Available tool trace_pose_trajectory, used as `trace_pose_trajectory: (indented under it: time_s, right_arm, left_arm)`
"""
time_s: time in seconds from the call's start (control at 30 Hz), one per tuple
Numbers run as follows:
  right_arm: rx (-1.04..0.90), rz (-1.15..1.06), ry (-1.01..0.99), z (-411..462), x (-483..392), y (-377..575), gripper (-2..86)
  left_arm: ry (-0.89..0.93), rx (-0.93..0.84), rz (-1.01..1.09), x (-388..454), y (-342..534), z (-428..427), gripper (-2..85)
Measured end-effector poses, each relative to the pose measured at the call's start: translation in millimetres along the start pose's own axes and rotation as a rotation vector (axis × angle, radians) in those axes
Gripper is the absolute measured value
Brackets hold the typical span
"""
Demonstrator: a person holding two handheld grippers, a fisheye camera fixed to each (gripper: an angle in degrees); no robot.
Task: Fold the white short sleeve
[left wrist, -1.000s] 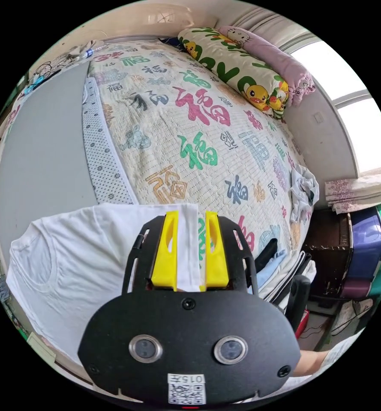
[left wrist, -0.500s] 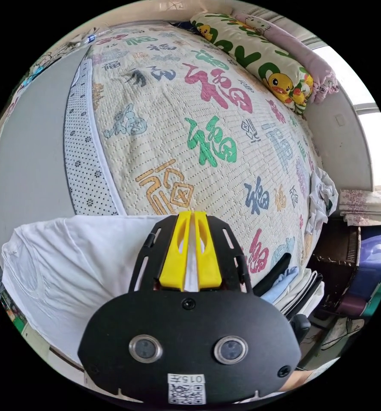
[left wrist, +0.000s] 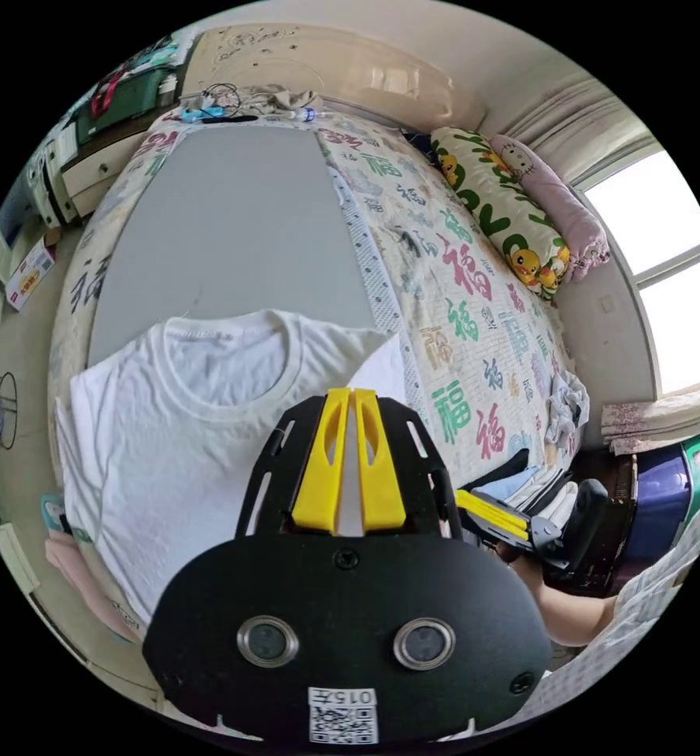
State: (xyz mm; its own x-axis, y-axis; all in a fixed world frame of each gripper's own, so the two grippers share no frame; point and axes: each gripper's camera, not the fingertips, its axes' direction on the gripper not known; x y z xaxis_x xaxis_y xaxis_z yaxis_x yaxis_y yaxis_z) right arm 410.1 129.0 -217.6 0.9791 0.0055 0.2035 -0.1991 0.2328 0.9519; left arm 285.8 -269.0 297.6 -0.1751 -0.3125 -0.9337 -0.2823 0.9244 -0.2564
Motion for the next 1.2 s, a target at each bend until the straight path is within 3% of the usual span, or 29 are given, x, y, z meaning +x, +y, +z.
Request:
trace_pose_trajectory:
  time_s: [0.17, 0.27, 0.47, 0.63, 0.8, 1.03, 1.2]
  right_arm:
    - [-0.194, -0.083, 0.006, 26, -14, 8, 5.0]
    - [-0.19, -0.14, 0.048, 7, -15, 10, 6.4]
    - [-0.101, -0.087, 0.095, -28, -3, -15, 7.1]
    - [-0.152, -0.094, 0.078, -24, -10, -33, 7.3]
    - [-0.133, -0.047, 0.097, -41, -18, -36, 2.3]
    - [-0.093, 0.035, 0.111, -70, -26, -37, 1.8]
    - [-0.097, 0.007, 0.085, -98, -40, -41, 6.1]
  left_arm:
    - [-0.114, -0.134, -0.09, -58, 58, 24, 3.1]
    - [-0.143, -0.129, -0.098, -71, 65, 18, 6.2]
    - [-0.065, -0.039, -0.004, -52, 15, 25, 7.6]
    - [0.068, -0.002, 0.02, -31, -43, 70, 9.5]
    - [0.103, -0.076, 0.041, -13, -80, 114, 2.6]
    - [0.029, -0.047, 0.074, 18, -99, 128, 2.0]
    - [0.001, -0.032, 0.112, 41, -110, 117, 6.6]
